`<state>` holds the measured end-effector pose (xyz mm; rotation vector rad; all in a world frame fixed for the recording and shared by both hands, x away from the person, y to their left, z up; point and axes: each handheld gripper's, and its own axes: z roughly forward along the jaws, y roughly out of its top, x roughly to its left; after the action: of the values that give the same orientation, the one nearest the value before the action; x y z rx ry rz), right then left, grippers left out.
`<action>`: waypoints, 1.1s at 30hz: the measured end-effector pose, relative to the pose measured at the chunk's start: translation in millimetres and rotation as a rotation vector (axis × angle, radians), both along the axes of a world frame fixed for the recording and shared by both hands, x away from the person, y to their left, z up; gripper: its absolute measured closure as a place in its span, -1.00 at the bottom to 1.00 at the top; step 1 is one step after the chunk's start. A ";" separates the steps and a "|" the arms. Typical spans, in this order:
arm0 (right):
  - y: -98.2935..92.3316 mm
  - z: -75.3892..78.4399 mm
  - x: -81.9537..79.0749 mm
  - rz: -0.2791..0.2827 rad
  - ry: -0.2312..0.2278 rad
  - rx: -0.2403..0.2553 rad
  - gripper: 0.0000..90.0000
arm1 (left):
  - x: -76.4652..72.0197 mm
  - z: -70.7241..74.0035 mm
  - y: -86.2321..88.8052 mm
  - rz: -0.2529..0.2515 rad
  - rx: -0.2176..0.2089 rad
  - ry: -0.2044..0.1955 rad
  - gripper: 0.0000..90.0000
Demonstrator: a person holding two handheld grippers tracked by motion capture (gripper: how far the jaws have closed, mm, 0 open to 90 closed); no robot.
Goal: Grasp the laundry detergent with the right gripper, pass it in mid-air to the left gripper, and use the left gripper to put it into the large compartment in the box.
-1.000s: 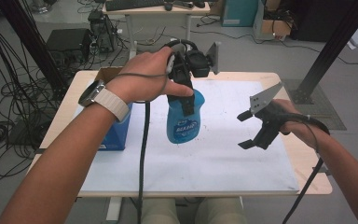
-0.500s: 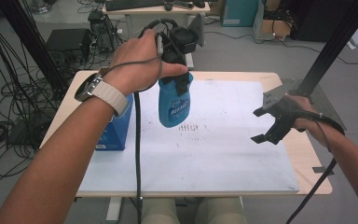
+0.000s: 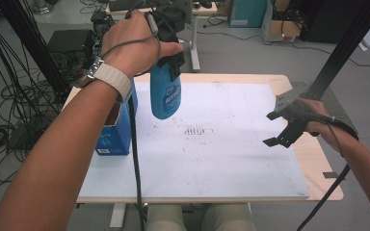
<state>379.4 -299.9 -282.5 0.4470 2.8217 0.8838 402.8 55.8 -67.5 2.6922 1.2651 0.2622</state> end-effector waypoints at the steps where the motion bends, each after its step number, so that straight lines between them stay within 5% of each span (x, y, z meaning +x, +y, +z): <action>1: -0.2 -0.8 0.3 -0.004 0.005 0.006 -0.93 | 1.1 1.8 2.8 0.004 0.006 0.001 -0.18; 14: -4.0 -6.0 4.6 -0.020 0.009 0.009 -0.93 | 12.9 16.0 45.0 0.217 0.002 -0.036 -0.18; 33: -2.4 -11.1 10.9 -0.001 0.014 0.005 -0.93 | 22.1 25.2 107.7 0.436 0.008 -0.005 -0.17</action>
<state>390.3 -302.3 -293.6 0.4574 2.8318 0.8915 424.9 163.5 -42.4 2.3877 1.8417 0.3217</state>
